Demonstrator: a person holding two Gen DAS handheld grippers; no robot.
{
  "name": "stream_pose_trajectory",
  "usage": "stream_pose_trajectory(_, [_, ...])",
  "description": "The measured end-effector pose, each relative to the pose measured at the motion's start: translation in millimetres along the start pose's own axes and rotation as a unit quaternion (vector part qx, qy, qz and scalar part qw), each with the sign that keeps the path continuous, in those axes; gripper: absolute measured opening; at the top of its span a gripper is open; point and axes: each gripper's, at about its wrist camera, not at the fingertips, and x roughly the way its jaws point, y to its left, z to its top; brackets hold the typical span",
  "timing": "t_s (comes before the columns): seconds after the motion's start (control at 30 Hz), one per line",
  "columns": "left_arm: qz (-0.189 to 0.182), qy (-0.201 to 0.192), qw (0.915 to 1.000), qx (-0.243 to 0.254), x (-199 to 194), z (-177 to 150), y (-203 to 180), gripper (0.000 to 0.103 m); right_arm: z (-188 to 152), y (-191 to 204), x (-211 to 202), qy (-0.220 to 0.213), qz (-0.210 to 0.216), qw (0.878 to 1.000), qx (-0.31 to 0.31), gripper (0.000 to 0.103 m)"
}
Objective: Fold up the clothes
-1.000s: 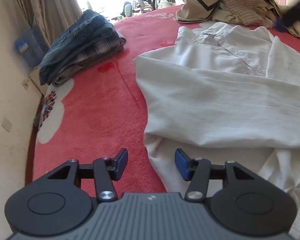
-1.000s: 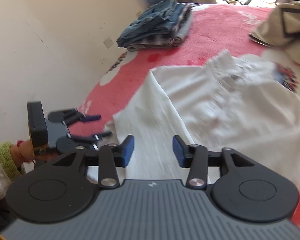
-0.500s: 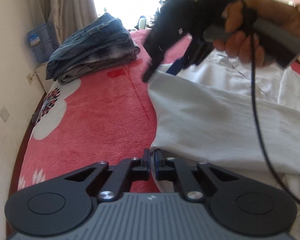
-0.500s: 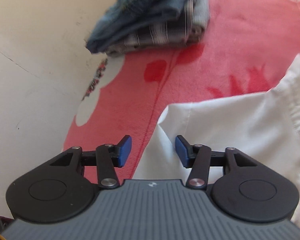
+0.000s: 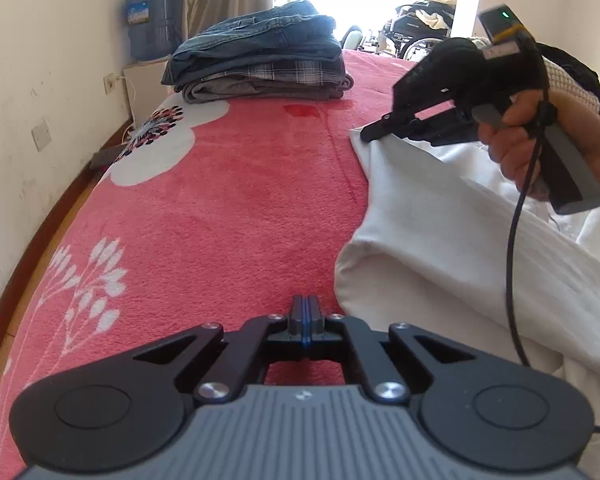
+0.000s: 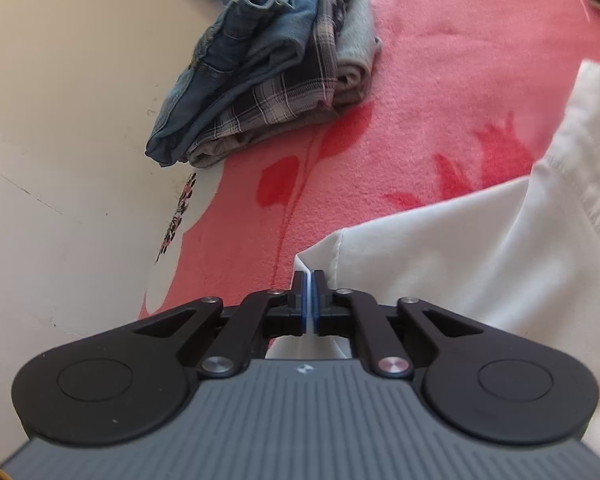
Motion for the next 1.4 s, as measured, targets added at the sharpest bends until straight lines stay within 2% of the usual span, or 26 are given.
stream_pose_trajectory(0.1, [0.003, -0.010, 0.9998, -0.018, -8, 8, 4, 0.010, 7, -8, -14, -0.014, 0.027, 0.999, 0.027, 0.006])
stream_pose_trajectory(0.2, [-0.010, -0.037, 0.9991, -0.014, -15, 25, -2, 0.017, 19, -9, -50, -0.053, 0.033, 0.998, 0.012, 0.007])
stream_pose_trajectory(0.3, [-0.037, -0.057, 0.9976, 0.013, -13, 43, -19, 0.021, 29, -6, -92, -0.069, 0.010, 0.997, -0.038, 0.007])
stream_pose_trajectory(0.4, [-0.064, -0.051, 0.9955, 0.049, -1, 55, -44, 0.025, 32, -11, -143, -0.081, 0.006, 0.995, -0.064, 0.007])
stream_pose_trajectory(0.47, [-0.057, -0.039, 0.9946, 0.078, 15, 56, -60, 0.030, 32, -21, -177, -0.093, -0.002, 0.993, -0.069, 0.007])
stream_pose_trajectory(0.53, [-0.027, -0.013, 0.9954, 0.091, 34, 54, -69, 0.030, 28, -32, -207, -0.103, -0.023, 0.991, -0.083, 0.007])
stream_pose_trajectory(0.57, [-0.026, -0.005, 0.9963, 0.082, 37, 56, -67, 0.029, 26, -39, -219, -0.108, -0.038, 0.990, -0.086, 0.007])
stream_pose_trajectory(0.63, [-0.033, -0.017, 0.9976, 0.059, 34, 62, -61, 0.031, 23, -55, -240, -0.116, -0.057, 0.988, -0.081, 0.007])
stream_pose_trajectory(0.7, [-0.036, -0.036, 0.9974, 0.051, 31, 69, -58, 0.048, 20, -77, -255, -0.117, -0.073, 0.988, -0.067, 0.007])
stream_pose_trajectory(0.73, [-0.039, -0.047, 0.9964, 0.060, 31, 76, -60, 0.051, 20, -87, -259, -0.114, -0.081, 0.988, -0.059, 0.009])
stream_pose_trajectory(0.8, [-0.042, -0.053, 0.9944, 0.081, 37, 94, -68, 0.056, 19, -112, -260, -0.101, -0.093, 0.990, -0.039, 0.018])
stream_pose_trajectory(0.83, [-0.054, -0.051, 0.9932, 0.090, 43, 104, -73, 0.058, 20, -122, -256, -0.094, -0.096, 0.990, -0.035, 0.025])
stream_pose_trajectory(0.9, [-0.081, -0.053, 0.9899, 0.104, 59, 126, -85, 0.065, 24, -140, -246, -0.083, -0.103, 0.991, -0.026, 0.029])
stream_pose_trajectory(1.0, [-0.120, -0.040, 0.9865, 0.104, 94, 158, -104, 0.069, 36, -166, -225, -0.067, -0.090, 0.994, -0.004, 0.042])
stream_pose_trajectory(1.07, [-0.141, -0.014, 0.9853, 0.096, 122, 174, -118, 0.069, 46, -180, -210, -0.058, -0.090, 0.994, 0.015, 0.044])
stream_pose_trajectory(1.13, [-0.138, 0.000, 0.9864, 0.089, 149, 185, -130, 0.069, 54, -189, -198, -0.053, -0.098, 0.993, 0.027, 0.044])
stream_pose_trajectory(1.2, [-0.132, 0.010, 0.9882, 0.077, 171, 194, -141, 0.068, 61, -197, -187, -0.049, -0.088, 0.994, 0.042, 0.045])
stream_pose_trajectory(1.27, [-0.144, 0.025, 0.9867, 0.071, 189, 200, -149, 0.068, 67, -206, -179, -0.044, -0.075, 0.994, 0.061, 0.045])
stream_pose_trajectory(1.4, [-0.146, 0.046, 0.9849, 0.081, 215, 205, -163, 0.059, 73, -219, -161, -0.024, -0.056, 0.994, 0.088, 0.045])
